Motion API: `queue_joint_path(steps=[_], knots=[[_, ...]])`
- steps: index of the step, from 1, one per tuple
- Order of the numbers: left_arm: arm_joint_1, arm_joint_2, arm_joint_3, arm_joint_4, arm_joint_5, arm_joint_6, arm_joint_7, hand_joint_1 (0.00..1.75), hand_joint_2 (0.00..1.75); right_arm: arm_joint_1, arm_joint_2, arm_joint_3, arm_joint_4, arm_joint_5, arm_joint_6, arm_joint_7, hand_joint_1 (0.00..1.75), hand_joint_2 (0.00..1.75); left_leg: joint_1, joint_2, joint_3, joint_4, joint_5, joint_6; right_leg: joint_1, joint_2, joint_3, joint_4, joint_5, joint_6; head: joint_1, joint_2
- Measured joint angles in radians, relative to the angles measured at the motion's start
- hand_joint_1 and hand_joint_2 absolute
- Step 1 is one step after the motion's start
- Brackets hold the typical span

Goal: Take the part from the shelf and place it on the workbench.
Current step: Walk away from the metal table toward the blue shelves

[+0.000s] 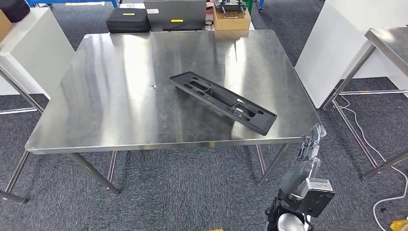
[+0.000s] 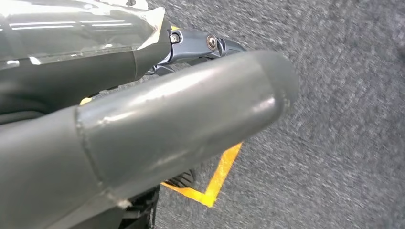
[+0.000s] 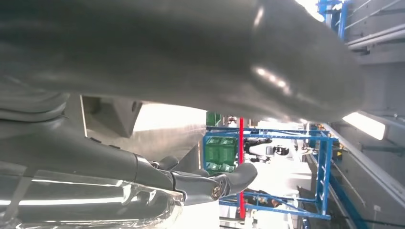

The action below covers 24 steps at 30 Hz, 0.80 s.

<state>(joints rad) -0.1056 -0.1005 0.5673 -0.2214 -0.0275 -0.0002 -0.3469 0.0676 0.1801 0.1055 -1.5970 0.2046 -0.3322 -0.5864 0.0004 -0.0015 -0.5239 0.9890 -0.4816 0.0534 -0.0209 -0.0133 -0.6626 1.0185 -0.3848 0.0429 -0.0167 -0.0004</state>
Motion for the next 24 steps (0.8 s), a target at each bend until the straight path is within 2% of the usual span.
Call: queue_joint_path(steps=[1, 3, 4, 5, 6, 7, 8, 9, 10, 11, 12, 13, 14, 15, 16, 18, 19, 20, 21, 22, 23, 24], knots=[[0.0, 0.0, 0.001, 0.0, 0.002, -0.001, 0.0, 0.0, 0.0, 0.001, -0.001, -0.001, 0.004, -0.003, 0.0, -0.002, 0.0, 0.0, 0.001, 0.001, -0.013, -0.003, 0.013, 0.008, 0.0, 0.002, -0.018, 0.045, -0.041, -0.007, 0.002, 0.0], [0.002, 0.0, 0.002, 0.0, 0.003, -0.004, 0.0, 0.0, 0.0, 0.005, -0.003, -0.004, 0.013, -0.013, 0.0, -0.006, 0.0, 0.0, -0.002, 0.002, -0.04, -0.002, 0.035, 0.015, 0.0, 0.005, -0.053, 0.178, -0.136, -0.018, 0.006, 0.0], [0.002, 0.0, 0.003, 0.0, 0.004, -0.005, 0.0, 0.0, 0.0, 0.007, -0.004, -0.006, 0.017, -0.017, 0.0, -0.008, 0.0, 0.0, -0.003, 0.002, -0.053, -0.002, 0.045, 0.015, 0.0, 0.006, -0.059, 0.236, -0.163, -0.016, 0.007, 0.0], [0.003, 0.0, 0.004, 0.0, 0.004, -0.006, 0.0, 0.0, 0.0, 0.009, -0.006, -0.007, 0.021, -0.022, 0.0, -0.01, 0.0, 0.0, -0.005, 0.002, -0.066, -0.001, 0.057, 0.015, 0.001, 0.006, -0.051, 0.268, -0.171, -0.01, 0.007, 0.0], [0.004, 0.0, 0.005, 0.001, 0.003, -0.007, 0.0, 0.0, 0.0, 0.012, -0.008, -0.008, 0.025, -0.025, 0.0, -0.011, 0.0, 0.0, -0.008, 0.001, -0.079, 0.0, 0.068, 0.015, 0.003, 0.007, -0.024, 0.261, -0.163, -0.004, 0.007, 0.0], [0.004, 0.0, 0.006, 0.001, 0.003, -0.008, 0.0, 0.0, 0.0, 0.013, -0.01, -0.009, 0.028, -0.027, 0.0, -0.012, 0.0, 0.0, -0.011, 0.0, -0.091, 0.0, 0.078, 0.013, 0.004, 0.007, 0.022, 0.215, -0.147, 0.0, 0.007, 0.0], [0.003, -0.001, 0.006, 0.001, 0.002, -0.009, 0.001, 0.0, 0.0, 0.013, -0.011, -0.009, 0.031, -0.028, 0.0, -0.012, 0.0, 0.0, -0.013, -0.001, -0.1, 0.001, 0.088, 0.011, 0.007, 0.008, 0.082, 0.14, -0.135, -0.001, 0.007, 0.0], [0.003, -0.001, 0.006, 0.001, 0.002, -0.009, 0.001, 0.0, 0.0, 0.013, -0.012, -0.009, 0.032, -0.03, 0.0, -0.012, 0.0, 0.0, -0.016, -0.002, -0.108, 0.002, 0.096, 0.008, 0.012, 0.009, 0.141, 0.057, -0.134, -0.007, 0.007, 0.0], [0.003, -0.001, 0.007, 0.001, 0.002, -0.011, 0.002, 0.0, 0.0, 0.013, -0.012, -0.009, 0.034, -0.032, 0.0, -0.013, 0.0, 0.0, -0.017, -0.002, -0.111, 0.001, 0.105, 0.003, 0.016, 0.01, 0.182, -0.006, -0.136, -0.014, 0.006, 0.0], [0.003, -0.001, 0.008, 0.001, 0.002, -0.013, 0.003, 0.0, 0.0, 0.013, -0.013, -0.009, 0.036, -0.034, 0.0, -0.012, 0.0, 0.0, -0.016, -0.002, -0.112, 0.0, 0.112, -0.002, 0.02, 0.01, 0.204, -0.046, -0.141, -0.02, 0.006, 0.0], [0.003, -0.002, 0.009, 0.001, 0.003, -0.016, 0.004, 0.0, 0.0, 0.013, -0.013, -0.01, 0.037, -0.036, 0.001, -0.011, 0.0, 0.0, -0.014, -0.002, -0.112, -0.003, 0.12, -0.01, 0.026, 0.01, 0.208, -0.061, -0.14, -0.025, 0.007, 0.0], [0.003, -0.003, 0.011, 0.001, 0.004, -0.018, 0.005, 0.0, 0.0, 0.014, -0.013, -0.01, 0.039, -0.037, 0.003, -0.01, 0.0, 0.0, -0.012, -0.002, -0.111, -0.01, 0.13, -0.019, 0.026, 0.01, 0.201, -0.066, -0.13, -0.033, 0.007, 0.0], [0.004, -0.003, 0.014, 0.001, 0.005, -0.02, 0.005, 0.0, 0.0, 0.012, -0.013, -0.011, 0.041, -0.039, 0.006, -0.009, 0.0, 0.0, -0.009, -0.003, -0.115, -0.01, 0.128, -0.026, 0.022, 0.008, 0.199, -0.076, -0.118, -0.043, 0.009, 0.0], [0.004, -0.003, 0.015, 0.002, 0.006, -0.023, 0.005, 0.0, 0.0, 0.011, -0.012, -0.011, 0.043, -0.039, 0.008, -0.008, 0.0, 0.0, -0.007, -0.004, -0.124, 0.003, 0.106, -0.034, 0.018, 0.006, 0.195, -0.087, -0.101, -0.057, 0.009, 0.0], [0.004, -0.002, 0.017, 0.002, 0.007, -0.025, 0.005, 0.0, 0.0, 0.01, -0.011, -0.011, 0.044, -0.039, 0.01, -0.007, 0.0, 0.0, -0.005, -0.005, -0.139, 0.039, 0.064, -0.041, 0.011, 0.004, 0.189, -0.098, -0.082, -0.067, 0.007, 0.0], [0.004, -0.002, 0.018, 0.002, 0.008, -0.03, 0.004, 0.0, 0.0, 0.01, -0.009, -0.012, 0.05, -0.038, 0.013, -0.004, 0.0, 0.0, 0.005, -0.004, -0.177, 0.17, -0.048, -0.055, 0.007, 0.002, 0.167, -0.104, -0.052, -0.073, 0.002, 0.0], [0.004, -0.002, 0.018, 0.003, 0.008, -0.033, 0.004, 0.0, 0.0, 0.011, -0.008, -0.012, 0.053, -0.037, 0.014, -0.002, 0.0, 0.0, 0.01, -0.003, -0.19, 0.236, -0.082, -0.063, 0.007, 0.0, 0.152, -0.103, -0.041, -0.069, 0.001, 0.0], [0.004, -0.001, 0.019, 0.003, 0.008, -0.035, 0.004, 0.0, 0.0, 0.011, -0.008, -0.013, 0.056, -0.036, 0.015, 0.0, 0.0, 0.0, 0.016, -0.003, -0.191, 0.279, -0.09, -0.069, 0.006, -0.001, 0.137, -0.1, -0.032, -0.066, 0.001, 0.0], [0.004, -0.001, 0.019, 0.003, 0.008, -0.037, 0.004, 0.0, 0.0, 0.011, -0.009, -0.013, 0.06, -0.036, 0.017, 0.001, 0.0, 0.0, 0.02, -0.002, -0.175, 0.288, -0.078, -0.074, 0.005, -0.002, 0.122, -0.096, -0.023, -0.062, 0.001, 0.0], [0.004, -0.001, 0.019, 0.003, 0.008, -0.038, 0.004, 0.0, 0.0, 0.011, -0.008, -0.014, 0.063, -0.035, 0.018, 0.002, 0.0, 0.0, 0.024, -0.002, -0.141, 0.261, -0.053, -0.078, 0.004, -0.003, 0.107, -0.09, -0.015, -0.057, 0.0, 0.0], [0.003, 0.0, 0.019, 0.003, 0.008, -0.038, 0.004, 0.0, 0.0, 0.011, -0.009, -0.015, 0.065, -0.035, 0.019, 0.002, 0.0, 0.0, 0.028, -0.001, -0.088, 0.201, -0.032, -0.079, 0.002, -0.003, 0.094, -0.083, -0.008, -0.051, 0.0, 0.0], [0.002, 0.0, 0.019, 0.003, 0.008, -0.039, 0.003, 0.0, 0.0, 0.011, -0.009, -0.015, 0.066, -0.034, 0.021, 0.002, 0.0, 0.0, 0.029, -0.001, -0.023, 0.125, -0.022, -0.078, 0.003, -0.003, 0.082, -0.076, -0.003, -0.046, -0.001, 0.0]])
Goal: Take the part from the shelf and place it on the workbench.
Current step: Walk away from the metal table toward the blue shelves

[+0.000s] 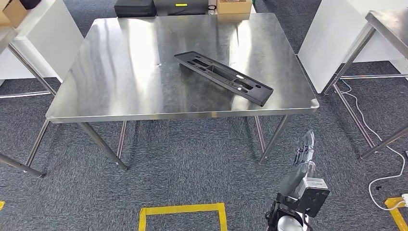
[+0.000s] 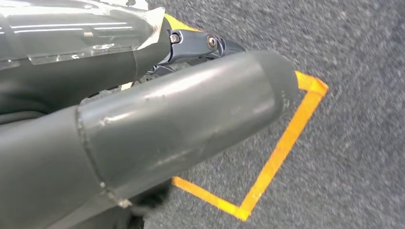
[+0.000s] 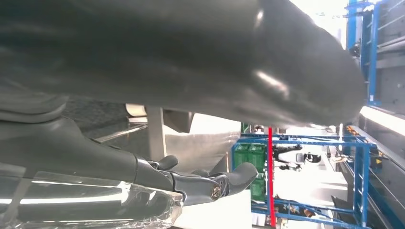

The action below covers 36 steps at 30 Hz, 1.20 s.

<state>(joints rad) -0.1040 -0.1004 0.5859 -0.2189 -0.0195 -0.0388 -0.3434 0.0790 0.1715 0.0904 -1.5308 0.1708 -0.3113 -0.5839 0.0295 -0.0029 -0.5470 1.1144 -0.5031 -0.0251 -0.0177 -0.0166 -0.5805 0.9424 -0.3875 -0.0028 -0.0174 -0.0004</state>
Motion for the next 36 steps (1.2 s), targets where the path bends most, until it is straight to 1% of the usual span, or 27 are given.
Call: queue_joint_path(steps=[1, 2, 3, 5, 6, 8, 10, 11, 12, 13, 15, 16, 17, 18, 19, 20, 21, 23, 25, 26, 27, 28, 30, 31, 32, 34, 36], knots=[[-0.002, 0.0, 0.0, 0.0, 0.0, 0.0, 0.0, 0.0, 0.0, 0.0, 0.0, 0.0, 0.001, 0.001, 0.001, 0.0, 0.0, 0.0, 0.0, 0.0, 0.057, -0.073, -0.003, 0.004, 0.002, 0.0, -0.009, 0.007, 0.006, 0.006, 0.0, 0.0], [-0.003, 0.001, 0.0, 0.0, 0.0, -0.001, 0.0, 0.0, 0.0, -0.001, 0.0, -0.001, 0.002, 0.003, 0.003, 0.001, 0.0, 0.0, -0.002, -0.001, 0.095, -0.125, -0.012, 0.009, 0.004, -0.002, -0.016, 0.014, 0.012, 0.013, -0.001, 0.0], [-0.004, 0.001, 0.0, 0.0, -0.001, -0.001, 0.0, 0.0, 0.0, -0.001, 0.0, -0.001, 0.003, 0.005, 0.005, 0.002, 0.0, 0.0, -0.005, -0.002, 0.112, -0.152, -0.018, 0.016, 0.005, -0.003, -0.022, 0.016, 0.02, 0.022, -0.001, 0.0], [-0.003, 0.001, 0.0, 0.0, -0.003, -0.003, 0.002, 0.0, 0.0, -0.001, 0.0, -0.002, 0.006, 0.008, 0.008, 0.004, 0.0, 0.0, -0.009, 0.002, 0.098, -0.163, -0.009, 0.035, 0.006, -0.003, -0.032, 0.019, 0.032, 0.04, -0.001, 0.0], [-0.002, 0.0, 0.0, 0.001, -0.003, -0.004, 0.003, 0.0, 0.0, 0.0, -0.001, -0.002, 0.008, 0.009, 0.009, 0.006, 0.0, 0.0, -0.01, 0.004, 0.089, -0.165, 0.002, 0.047, 0.006, -0.001, -0.044, 0.032, 0.018, 0.042, 0.0, 0.0], [-0.002, 0.0, 0.001, 0.001, -0.003, -0.005, 0.006, 0.0, 0.0, -0.001, -0.002, -0.002, 0.015, 0.011, 0.015, 0.008, 0.0, 0.0, -0.011, 0.01, 0.066, -0.169, 0.029, 0.068, 0.005, 0.005, -0.086, 0.128, -0.06, 0.031, 0.005, 0.0], [-0.002, 0.001, 0.003, 0.001, -0.003, -0.006, 0.007, 0.0, 0.0, -0.002, -0.003, -0.002, 0.025, 0.011, 0.021, 0.009, 0.0, 0.0, -0.016, 0.011, 0.035, -0.166, 0.052, 0.076, 0.005, 0.009, -0.128, 0.278, -0.142, 0.026, 0.009, 0.0], [-0.002, 0.001, 0.005, 0.001, -0.003, -0.006, 0.008, 0.0, 0.0, -0.002, -0.004, -0.002, 0.03, 0.011, 0.023, 0.01, 0.0, 0.0, -0.018, 0.011, 0.019, -0.164, 0.063, 0.076, 0.005, 0.011, -0.134, 0.329, -0.157, 0.03, 0.009, 0.0], [-0.001, 0.001, 0.006, 0.001, -0.003, -0.007, 0.008, 0.0, 0.0, -0.002, -0.004, -0.002, 0.035, 0.011, 0.023, 0.01, 0.0, 0.0, -0.019, 0.011, 0.004, -0.163, 0.074, 0.076, 0.005, 0.011, -0.122, 0.345, -0.153, 0.038, 0.009, 0.0], [-0.001, 0.001, 0.006, 0.001, -0.003, -0.007, 0.008, 0.0, 0.0, -0.002, -0.005, -0.002, 0.039, 0.011, 0.023, 0.01, 0.0, 0.0, -0.02, 0.011, -0.01, -0.162, 0.084, 0.074, 0.005, 0.012, -0.091, 0.32, -0.136, 0.046, 0.01, 0.0], [-0.001, 0.001, 0.007, 0.001, -0.003, -0.007, 0.008, 0.0, 0.0, -0.005, -0.005, -0.002, 0.045, 0.011, 0.024, 0.01, 0.0, 0.0, -0.021, 0.01, -0.033, -0.16, 0.103, 0.067, 0.006, 0.012, 0.02, 0.175, -0.104, 0.052, 0.01, 0.0], [-0.001, 0.001, 0.008, 0.001, -0.003, -0.008, 0.008, 0.0, 0.0, -0.008, -0.005, -0.002, 0.047, 0.012, 0.024, 0.01, 0.0, 0.0, -0.022, 0.01, -0.042, -0.159, 0.112, 0.062, 0.009, 0.013, 0.076, 0.09, -0.101, 0.048, 0.009, 0.0], [-0.001, 0.001, 0.009, 0.001, -0.003, -0.008, 0.008, 0.0, 0.0, -0.01, -0.004, -0.002, 0.049, 0.012, 0.024, 0.01, 0.0, 0.0, -0.023, 0.01, -0.048, -0.16, 0.122, 0.056, 0.012, 0.014, 0.115, 0.028, -0.104, 0.042, 0.008, 0.0], [-0.001, 0.001, 0.01, 0.001, -0.002, -0.008, 0.008, 0.0, 0.0, -0.012, -0.004, -0.002, 0.051, 0.012, 0.024, 0.01, 0.0, 0.0, -0.023, 0.01, -0.053, -0.161, 0.13, 0.051, 0.016, 0.015, 0.134, -0.008, -0.109, 0.036, 0.007, 0.0], [-0.001, 0.001, 0.011, 0.002, -0.002, -0.008, 0.008, 0.0, 0.0, -0.014, -0.004, -0.002, 0.053, 0.012, 0.024, 0.01, 0.0, 0.0, -0.023, 0.01, -0.056, -0.162, 0.139, 0.046, 0.018, 0.015, 0.133, -0.02, -0.108, 0.032, 0.006, 0.0], [0.0, 0.002, 0.012, 0.002, -0.002, -0.007, 0.008, 0.0, 0.0, -0.015, -0.004, -0.003, 0.056, 0.013, 0.024, 0.01, 0.0, 0.0, -0.022, 0.009, -0.061, -0.161, 0.14, 0.041, 0.01, 0.015, 0.127, -0.019, -0.101, 0.026, 0.006, 0.0], [0.001, 0.003, 0.013, 0.002, -0.002, -0.007, 0.008, 0.0, 0.0, -0.016, -0.004, -0.003, 0.059, 0.013, 0.024, 0.01, 0.0, 0.0, -0.021, 0.008, -0.068, -0.151, 0.128, 0.036, 0.005, 0.014, 0.12, -0.019, -0.094, 0.019, 0.005, 0.0], [0.001, 0.004, 0.014, 0.004, -0.003, -0.006, 0.009, 0.0, 0.0, -0.018, -0.003, -0.002, 0.063, 0.012, 0.024, 0.01, 0.0, 0.0, -0.017, 0.004, -0.099, -0.072, 0.051, 0.027, -0.006, 0.009, 0.105, -0.019, -0.076, 0.001, 0.0, 0.0], [0.001, 0.004, 0.014, 0.004, -0.004, -0.003, 0.009, 0.0, 0.0, -0.019, -0.004, -0.003, 0.067, 0.009, 0.024, 0.01, 0.0, 0.0, -0.013, 0.003, -0.138, 0.065, -0.042, 0.019, -0.004, 0.005, 0.083, -0.014, -0.061, -0.007, -0.004, 0.0], [0.002, 0.005, 0.014, 0.005, -0.004, -0.001, 0.01, 0.0, 0.0, -0.018, -0.005, -0.003, 0.069, 0.007, 0.024, 0.01, 0.0, 0.0, -0.011, 0.003, -0.148, 0.119, -0.062, 0.015, -0.004, 0.004, 0.071, -0.01, -0.055, -0.005, -0.004, 0.0], [0.002, 0.005, 0.014, 0.005, -0.004, 0.001, 0.01, 0.0, 0.0, -0.018, -0.005, -0.004, 0.072, 0.005, 0.024, 0.01, 0.0, 0.0, -0.008, 0.003, -0.143, 0.142, -0.061, 0.011, -0.005, 0.003, 0.059, -0.003, -0.05, -0.003, -0.005, 0.0], [0.001, 0.005, 0.014, 0.005, -0.004, 0.002, 0.01, 0.0, 0.0, -0.017, -0.006, -0.004, 0.074, 0.003, 0.024, 0.01, 0.0, 0.0, -0.004, 0.003, -0.119, 0.127, -0.043, 0.008, -0.008, 0.003, 0.045, 0.007, -0.047, 0.0, -0.005, 0.0], [0.0, 0.005, 0.014, 0.005, -0.004, 0.002, 0.011, 0.0, 0.0, -0.018, -0.006, -0.004, 0.078, 0.002, 0.024, 0.01, 0.0, 0.0, 0.006, 0.003, -0.034, 0.012, -0.002, -0.002, -0.013, 0.003, 0.018, 0.032, -0.042, 0.005, -0.005, 0.0], [-0.001, 0.004, 0.014, 0.005, -0.004, 0.002, 0.011, 0.0, 0.0, -0.018, -0.006, -0.004, 0.079, 0.001, 0.024, 0.01, 0.0, 0.0, 0.006, 0.0, 0.003, -0.045, 0.004, -0.004, -0.013, 0.003, 0.005, 0.044, -0.041, 0.01, -0.007, 0.0], [-0.002, 0.004, 0.014, 0.005, -0.004, 0.002, 0.011, 0.0, 0.0, -0.019, -0.006, -0.004, 0.079, 0.001, 0.025, 0.01, 0.0, 0.0, 0.006, -0.002, 0.023, -0.081, 0.003, -0.004, -0.01, 0.003, -0.005, 0.053, -0.037, 0.017, -0.007, 0.0], [-0.002, 0.003, 0.014, 0.006, -0.004, 0.001, 0.011, 0.0, 0.0, -0.019, -0.007, -0.005, 0.08, -0.001, 0.026, 0.01, 0.0, 0.0, -0.002, -0.006, 0.022, -0.096, 0.001, 0.008, -0.004, 0.003, -0.015, 0.058, -0.025, 0.037, -0.007, 0.0], [-0.002, 0.002, 0.014, 0.006, -0.004, 0.002, 0.012, 0.0, 0.0, -0.021, -0.008, -0.005, 0.083, -0.006, 0.029, 0.01, 0.0, 0.0, -0.006, -0.003, 0.007, -0.098, 0.016, 0.033, -0.004, 0.004, -0.024, 0.062, -0.026, 0.053, -0.007, 0.0]])
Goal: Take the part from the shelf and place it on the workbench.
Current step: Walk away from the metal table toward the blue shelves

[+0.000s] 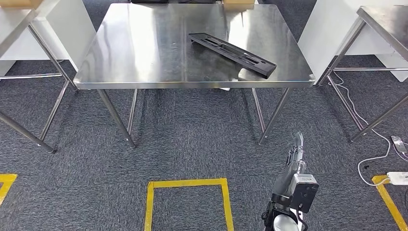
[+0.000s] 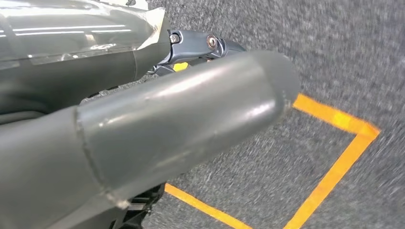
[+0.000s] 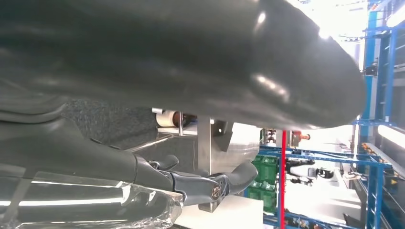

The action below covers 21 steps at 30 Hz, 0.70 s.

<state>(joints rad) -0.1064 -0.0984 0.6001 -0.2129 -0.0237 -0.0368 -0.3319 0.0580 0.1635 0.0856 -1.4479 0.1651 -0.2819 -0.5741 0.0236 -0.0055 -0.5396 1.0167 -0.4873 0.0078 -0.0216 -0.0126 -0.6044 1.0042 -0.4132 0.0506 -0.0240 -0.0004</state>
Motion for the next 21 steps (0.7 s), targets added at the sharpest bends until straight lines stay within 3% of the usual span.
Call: queue_joint_path(steps=[2, 4, 5, 6, 7, 9, 11, 12, 13, 15, 16, 17, 19, 20, 21], knots=[[-0.001, -0.001, 0.0, 0.0, 0.0, 0.002, 0.0, 0.0, 0.0, -0.005, -0.003, 0.0, 0.004, -0.004, 0.006, 0.0, 0.0, 0.0, -0.003, 0.004, -0.022, -0.005, 0.023, 0.029, -0.003, 0.002, -0.03, 0.059, -0.059, -0.004, 0.005, 0.0], [-0.002, -0.001, 0.0, 0.0, 0.0, 0.005, 0.0, 0.0, 0.0, -0.012, -0.009, -0.001, 0.012, -0.009, 0.011, -0.004, 0.0, 0.0, -0.008, 0.006, -0.053, -0.005, 0.048, 0.043, -0.003, 0.004, -0.071, 0.188, -0.151, -0.013, 0.012, 0.0], [-0.002, -0.002, 0.0, 0.0, -0.001, 0.007, 0.0, 0.0, 0.0, -0.015, -0.013, -0.002, 0.018, -0.014, 0.012, -0.008, 0.0, 0.0, -0.011, 0.007, -0.071, -0.004, 0.062, 0.046, -0.003, 0.005, -0.082, 0.249, -0.177, -0.011, 0.013, 0.0], [-0.002, -0.002, 0.0, 0.0, -0.002, 0.009, 0.0, 0.0, 0.0, -0.016, -0.018, -0.002, 0.024, -0.019, 0.012, -0.014, 0.0, 0.0, -0.014, 0.007, -0.088, -0.004, 0.076, 0.047, -0.002, 0.006, -0.08, 0.288, -0.182, -0.005, 0.013, 0.0], [-0.002, -0.003, 0.0, 0.0, -0.004, 0.011, 0.001, 0.0, 0.0, -0.017, -0.023, -0.003, 0.03, -0.025, 0.011, -0.021, 0.0, 0.0, -0.017, 0.007, -0.107, -0.004, 0.091, 0.046, 0.0, 0.007, -0.06, 0.294, -0.167, 0.004, 0.014, 0.0], [-0.004, -0.004, 0.0, 0.0, -0.008, 0.015, 0.002, 0.0, 0.0, -0.019, -0.031, -0.003, 0.038, -0.038, 0.007, -0.032, 0.0, 0.0, -0.021, 0.006, -0.14, -0.003, 0.121, 0.043, 0.006, 0.008, 0.031, 0.205, -0.127, 0.008, 0.013, 0.0], [-0.007, -0.005, 0.0, 0.0, -0.009, 0.018, 0.005, 0.0, 0.0, -0.026, -0.035, -0.003, 0.041, -0.047, 0.003, -0.039, 0.0, 0.0, -0.025, 0.006, -0.16, -0.003, 0.148, 0.034, 0.017, 0.008, 0.149, 0.042, -0.139, -0.011, 0.012, 0.0], [-0.008, -0.005, 0.0, 0.0, -0.01, 0.018, 0.006, 0.0, 0.0, -0.029, -0.036, -0.002, 0.042, -0.05, 0.0, -0.04, 0.0, 0.0, -0.024, 0.007, -0.163, -0.007, 0.162, 0.029, 0.022, 0.009, 0.183, -0.018, -0.153, -0.022, 0.011, 0.0], [-0.009, -0.006, 0.0, 0.0, -0.01, 0.018, 0.006, 0.0, 0.0, -0.031, -0.037, -0.002, 0.043, -0.053, -0.003, -0.041, 0.0, 0.0, -0.023, 0.008, -0.165, -0.014, 0.177, 0.022, 0.028, 0.009, 0.196, -0.051, -0.16, -0.031, 0.01, 0.0], [-0.008, -0.006, 0.0, 0.001, -0.01, 0.017, 0.007, 0.0, 0.0, -0.031, -0.04, -0.001, 0.047, -0.057, -0.007, -0.04, 0.0, 0.0, -0.019, 0.007, -0.17, -0.027, 0.19, 0.01, 0.023, 0.008, 0.178, -0.06, -0.136, -0.047, 0.01, 0.0], [-0.006, -0.006, 0.0, 0.002, -0.01, 0.017, 0.008, 0.0, 0.0, -0.03, -0.041, 0.0, 0.049, -0.058, -0.008, -0.039, 0.0, 0.0, -0.017, 0.005, -0.178, -0.017, 0.164, 0.004, 0.018, 0.006, 0.166, -0.061, -0.121, -0.058, 0.009, 0.0], [-0.004, -0.006, 0.0, 0.002, -0.011, 0.017, 0.008, 0.0, 0.0, -0.029, -0.042, 0.0, 0.051, -0.059, -0.009, -0.038, 0.0, 0.0, -0.015, 0.003, -0.189, 0.013, 0.117, 0.0, 0.012, 0.005, 0.153, -0.063, -0.104, -0.066, 0.006, 0.0], [-0.003, -0.006, 0.0, 0.003, -0.011, 0.016, 0.008, 0.0, 0.0, -0.028, -0.042, 0.002, 0.053, -0.059, -0.009, -0.038, 0.0, 0.0, -0.011, 0.003, -0.212, 0.131, -0.006, -0.011, 0.01, 0.003, 0.122, -0.062, -0.073, -0.075, 0.002, 0.0], [-0.003, -0.006, 0.0, 0.003, -0.011, 0.016, 0.008, 0.0, 0.0, -0.027, -0.043, 0.002, 0.055, -0.059, -0.009, -0.038, 0.0, 0.0, -0.009, 0.003, -0.219, 0.199, -0.04, -0.017, 0.009, 0.002, 0.105, -0.06, -0.058, -0.073, 0.001, 0.0], [-0.004, -0.005, 0.0, 0.003, -0.011, 0.016, 0.008, 0.0, 0.0, -0.027, -0.043, 0.002, 0.057, -0.059, -0.01, -0.038, 0.0, 0.0, -0.006, 0.003, -0.218, 0.254, -0.046, -0.023, 0.009, 0.001, 0.087, -0.056, -0.044, -0.07, 0.001, 0.0]])
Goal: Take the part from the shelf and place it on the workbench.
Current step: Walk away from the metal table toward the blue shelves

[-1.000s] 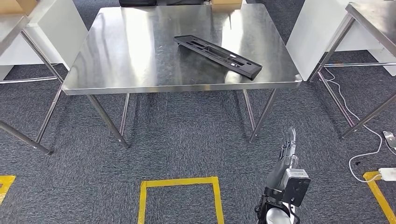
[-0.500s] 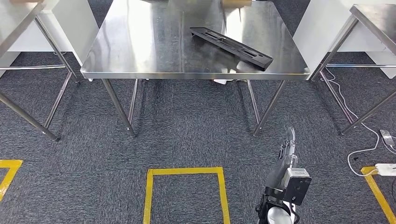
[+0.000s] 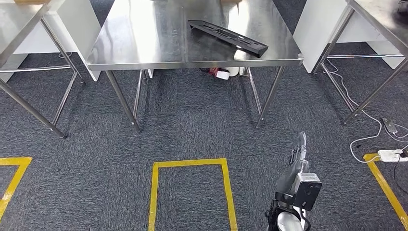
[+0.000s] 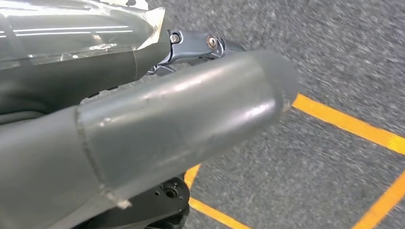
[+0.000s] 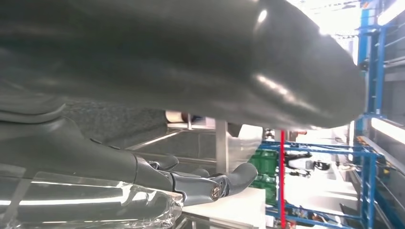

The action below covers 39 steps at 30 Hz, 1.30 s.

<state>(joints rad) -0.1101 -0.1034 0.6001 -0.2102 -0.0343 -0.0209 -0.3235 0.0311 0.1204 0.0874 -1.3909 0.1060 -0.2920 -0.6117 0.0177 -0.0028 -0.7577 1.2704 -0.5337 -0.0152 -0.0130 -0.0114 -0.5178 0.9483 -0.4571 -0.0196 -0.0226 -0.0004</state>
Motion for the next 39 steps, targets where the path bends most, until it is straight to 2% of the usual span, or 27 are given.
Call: queue_joint_path(steps=[2, 3, 5, 6, 7, 9, 10, 12, 14, 15, 17, 18, 19, 21, 22, 24, 25, 26, 27, 29, 30, 31, 32, 34, 36, 37, 39], knots=[[-0.001, 0.001, 0.0, 0.0, 0.0, -0.002, 0.0, 0.0, 0.0, 0.002, -0.001, 0.0, 0.003, -0.002, -0.003, 0.0, 0.0, 0.0, 0.008, 0.0, 0.044, 0.02, 0.047, -0.01, -0.005, -0.002, -0.042, 0.015, 0.023, 0.011, 0.0, 0.0], [-0.002, 0.002, 0.0, 0.0, 0.0, -0.004, 0.0, 0.0, 0.0, 0.004, -0.002, 0.0, 0.004, -0.003, -0.005, 0.0, 0.0, 0.0, 0.014, 0.0, 0.094, -0.023, 0.065, -0.015, -0.007, -0.002, -0.063, 0.028, 0.03, 0.018, 0.0, 0.0], [-0.007, 0.002, 0.0, -0.001, 0.0, -0.006, 0.0, 0.0, 0.0, 0.005, -0.004, 0.0, 0.005, -0.005, -0.009, 0.0, 0.0, 0.0, 0.016, -0.002, 0.205, -0.158, 0.039, -0.019, -0.008, -0.002, -0.097, 0.055, 0.04, 0.032, -0.002, 0.0], [-0.009, 0.001, 0.0, -0.001, 0.0, -0.006, 0.0, 0.0, 0.0, 0.005, -0.005, 0.0, 0.005, -0.006, -0.011, 0.0, 0.0, 0.0, 0.014, -0.004, 0.239, -0.21, 0.014, -0.014, -0.006, -0.003, -0.107, 0.065, 0.046, 0.04, -0.002, 0.0], [-0.011, 0.001, 0.0, -0.001, 0.0, -0.006, 0.0, 0.0, 0.0, 0.006, -0.005, 0.0, 0.005, -0.006, -0.012, -0.001, 0.0, 0.0, 0.009, -0.005, 0.252, -0.238, -0.003, -0.004, -0.004, -0.003, -0.112, 0.067, 0.053, 0.047, -0.002, 0.0], [-0.011, 0.001, 0.0, -0.001, 0.0, -0.006, 0.0, 0.0, 0.0, 0.008, -0.007, 0.0, 0.005, -0.006, -0.013, -0.001, 0.0, 0.0, 0.002, -0.001, 0.238, -0.247, 0.008, 0.026, -0.003, -0.004, -0.119, 0.066, 0.067, 0.064, -0.002, 0.0], [-0.012, 0.0, 0.0, 0.0, 0.0, -0.006, 0.0, 0.0, 0.0, 0.009, -0.009, 0.0, 0.005, -0.006, -0.014, -0.001, 0.0, 0.0, 0.0, 0.001, 0.226, -0.25, 0.02, 0.042, -0.004, -0.002, -0.128, 0.076, 0.055, 0.066, -0.003, 0.0], [-0.013, 0.0, 0.0, 0.0, 0.0, -0.005, 0.001, 0.0, 0.0, 0.012, -0.012, 0.0, 0.006, -0.006, -0.014, -0.001, 0.0, 0.0, 0.0, 0.006, 0.194, -0.254, 0.05, 0.063, -0.008, 0.002, -0.161, 0.15, -0.025, 0.057, 0.0, 0.0], [-0.013, 0.0, 0.0, -0.001, 0.0, -0.005, 0.001, 0.0, 0.0, 0.013, -0.015, 0.0, 0.006, -0.006, -0.014, -0.001, 0.0, 0.0, -0.002, 0.007, 0.159, -0.254, 0.079, 0.067, -0.008, 0.004, -0.19, 0.278, -0.114, 0.053, 0.005, 0.0], [-0.013, 0.0, 0.0, -0.001, 0.0, -0.005, 0.001, 0.0, 0.0, 0.013, -0.016, 0.0, 0.006, -0.007, -0.014, -0.001, 0.0, 0.0, -0.003, 0.008, 0.143, -0.253, 0.094, 0.067, -0.008, 0.005, -0.191, 0.333, -0.129, 0.06, 0.006, 0.0], [-0.013, -0.001, 0.0, -0.001, 0.0, -0.006, 0.001, 0.0, 0.0, 0.013, -0.019, 0.0, 0.006, -0.01, -0.015, -0.001, 0.0, 0.0, -0.006, 0.01, 0.109, -0.252, 0.124, 0.064, -0.007, 0.007, -0.15, 0.358, -0.098, 0.079, 0.006, 0.0], [-0.013, -0.001, 0.0, -0.001, 0.0, -0.006, 0.001, 0.0, 0.0, 0.013, -0.02, 0.0, 0.006, -0.012, -0.016, -0.001, 0.0, 0.0, -0.007, 0.01, 0.093, -0.251, 0.139, 0.062, -0.006, 0.007, -0.104, 0.317, -0.077, 0.083, 0.006, 0.0], [-0.013, -0.001, 0.0, -0.001, 0.0, -0.006, 0.001, 0.0, 0.0, 0.013, -0.02, 0.0, 0.006, -0.015, -0.017, -0.001, 0.0, 0.0, -0.008, 0.01, 0.08, -0.251, 0.152, 0.059, -0.005, 0.007, -0.041, 0.244, -0.071, 0.08, 0.006, 0.0], [-0.014, -0.001, 0.0, -0.001, 0.001, -0.007, 0.001, 0.0, 0.0, 0.012, -0.021, 0.002, 0.006, -0.019, -0.018, -0.003, 0.0, 0.0, -0.011, 0.009, 0.068, -0.253, 0.177, 0.048, 0.005, 0.008, 0.075, 0.08, -0.099, 0.062, 0.004, 0.0], [-0.014, -0.001, 0.0, -0.001, 0.001, -0.008, 0.001, 0.0, 0.0, 0.013, -0.022, 0.003, 0.006, -0.021, -0.02, -0.004, 0.0, 0.0, -0.01, 0.009, 0.067, -0.257, 0.189, 0.042, 0.01, 0.008, 0.103, 0.029, -0.113, 0.052, 0.003, 0.0], [-0.012, -0.001, 0.0, 0.0, 0.002, -0.009, 0.001, 0.0, 0.0, 0.016, -0.024, 0.004, 0.006, -0.025, -0.024, -0.006, 0.0, 0.0, -0.007, 0.011, 0.066, -0.272, 0.214, 0.028, 0.013, 0.008, 0.097, 0.006, -0.104, 0.038, 0.001, 0.0], [-0.011, -0.001, 0.0, 0.0, 0.002, -0.008, 0.001, 0.0, 0.0, 0.018, -0.025, 0.005, 0.006, -0.027, -0.026, -0.006, 0.0, 0.0, -0.005, 0.009, 0.06, -0.27, 0.206, 0.023, 0.009, 0.007, 0.087, 0.005, -0.091, 0.029, 0.001, 0.0], [-0.008, -0.001, 0.0, 0.0, 0.002, -0.008, 0.001, 0.0, 0.0, 0.019, -0.025, 0.007, 0.006, -0.029, -0.029, -0.006, 0.0, 0.0, -0.004, 0.008, 0.051, -0.254, 0.175, 0.018, 0.005, 0.005, 0.074, 0.004, -0.075, 0.018, -0.001, 0.0], [-0.007, -0.001, 0.0, 0.001, 0.003, -0.007, 0.001, 0.0, 0.0, 0.021, -0.025, 0.009, 0.006, -0.03, -0.031, -0.006, 0.0, 0.0, -0.002, 0.006, 0.039, -0.218, 0.124, 0.015, 0.0, 0.004, 0.058, 0.002, -0.058, 0.009, -0.003, 0.0], [-0.006, -0.002, 0.0, 0.001, 0.002, -0.006, 0.001, 0.0, 0.0, 0.023, -0.025, 0.013, 0.006, -0.032, -0.032, -0.005, 0.0, 0.0, -0.001, 0.003, 0.014, -0.091, 0.01, 0.007, 0.001, 0.003, 0.029, 0.004, -0.029, -0.001, -0.006, 0.0], [-0.007, -0.002, 0.0, 0.002, 0.002, -0.006, 0.001, 0.0, 0.0, 0.025, -0.025, 0.014, 0.006, -0.032, -0.033, -0.005, 0.0, 0.0, 0.0, 0.003, 0.008, -0.027, -0.016, 0.003, 0.002, 0.002, 0.013, 0.007, -0.014, -0.001, -0.006, 0.0], [-0.007, -0.002, 0.0, 0.002, 0.002, -0.006, 0.001, 0.0, 0.0, 0.026, -0.025, 0.015, 0.006, -0.033, -0.034, -0.004, 0.0, 0.0, 0.002, 0.002, 0.012, 0.016, -0.016, -0.001, 0.003, 0.002, -0.004, 0.01, -0.002, 0.001, -0.006, 0.0], [-0.007, -0.001, 0.0, 0.002, 0.001, -0.006, 0.001, 0.0, 0.0, 0.027, -0.026, 0.015, 0.006, -0.034, -0.035, -0.004, 0.0, 0.0, 0.004, 0.002, 0.032, 0.028, 0.002, -0.004, 0.002, 0.001, -0.023, 0.016, 0.009, 0.005, -0.006, 0.0], [-0.009, -0.001, 0.0, 0.002, 0.0, -0.005, 0.002, 0.0, 0.0, 0.029, -0.027, 0.015, 0.006, -0.035, -0.036, -0.003, 0.0, 0.0, 0.01, 0.003, 0.126, -0.057, 0.039, -0.007, -0.001, 0.001, -0.059, 0.035, 0.023, 0.015, -0.007, 0.0], [-0.013, -0.001, 0.0, 0.002, -0.002, -0.004, 0.004, 0.0, 0.0, 0.03, -0.028, 0.014, 0.005, -0.035, -0.038, -0.003, 0.0, 0.0, 0.01, 0.0, 0.231, -0.192, 0.021, -0.003, 0.001, 0.0, -0.085, 0.058, 0.032, 0.026, -0.006, 0.0], [-0.015, -0.002, 0.0, 0.002, -0.003, -0.003, 0.006, 0.0, 0.0, 0.03, -0.028, 0.014, 0.005, -0.035, -0.039, -0.003, 0.0, 0.0, 0.008, -0.001, 0.257, -0.235, 0.004, 0.004, 0.004, 0.0, -0.092, 0.065, 0.035, 0.033, -0.006, 0.0], [-0.016, -0.003, 0.0, 0.002, -0.005, 0.001, 0.008, 0.0, 0.0, 0.032, -0.028, 0.014, 0.004, -0.035, -0.042, -0.002, 0.0, 0.0, 0.001, -0.002, 0.257, -0.258, -0.002, 0.023, 0.008, -0.002, -0.101, 0.064, 0.047, 0.047, -0.004, 0.0]])
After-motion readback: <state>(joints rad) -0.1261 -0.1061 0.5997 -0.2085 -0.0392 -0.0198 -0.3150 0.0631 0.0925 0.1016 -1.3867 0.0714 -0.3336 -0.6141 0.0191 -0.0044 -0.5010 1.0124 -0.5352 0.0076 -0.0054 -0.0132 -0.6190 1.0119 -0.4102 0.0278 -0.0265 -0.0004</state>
